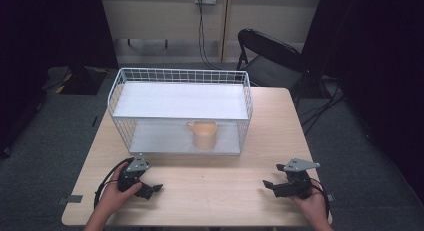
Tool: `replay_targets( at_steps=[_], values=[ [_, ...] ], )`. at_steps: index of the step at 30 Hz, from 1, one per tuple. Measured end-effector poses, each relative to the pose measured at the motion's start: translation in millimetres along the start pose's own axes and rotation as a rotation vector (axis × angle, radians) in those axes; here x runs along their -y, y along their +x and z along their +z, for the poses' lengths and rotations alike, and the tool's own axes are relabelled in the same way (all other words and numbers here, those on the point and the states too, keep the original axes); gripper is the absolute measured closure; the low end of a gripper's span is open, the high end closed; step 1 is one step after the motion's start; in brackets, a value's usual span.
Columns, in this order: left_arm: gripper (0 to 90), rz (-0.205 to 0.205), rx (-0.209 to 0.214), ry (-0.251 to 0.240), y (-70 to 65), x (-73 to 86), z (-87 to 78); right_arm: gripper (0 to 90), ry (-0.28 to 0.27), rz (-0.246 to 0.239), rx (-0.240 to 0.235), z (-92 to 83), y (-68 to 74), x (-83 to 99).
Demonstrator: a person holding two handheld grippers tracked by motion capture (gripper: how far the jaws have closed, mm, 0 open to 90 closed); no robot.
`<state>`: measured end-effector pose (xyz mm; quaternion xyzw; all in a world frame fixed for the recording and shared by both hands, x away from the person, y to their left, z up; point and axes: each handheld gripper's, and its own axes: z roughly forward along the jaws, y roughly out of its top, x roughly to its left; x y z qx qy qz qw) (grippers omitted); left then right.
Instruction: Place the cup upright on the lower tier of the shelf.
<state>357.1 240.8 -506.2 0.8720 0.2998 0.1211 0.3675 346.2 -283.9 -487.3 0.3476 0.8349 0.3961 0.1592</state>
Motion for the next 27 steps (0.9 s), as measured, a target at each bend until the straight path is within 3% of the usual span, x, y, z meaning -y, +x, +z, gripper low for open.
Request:
replay_targets(
  at_steps=[27],
  values=[
    [0.0, 0.0, -0.001, 0.0, -0.2, 0.0, -0.1, 14.3, 0.054, -0.032, -0.009, 4.6, -0.6, 16.0]
  ],
)
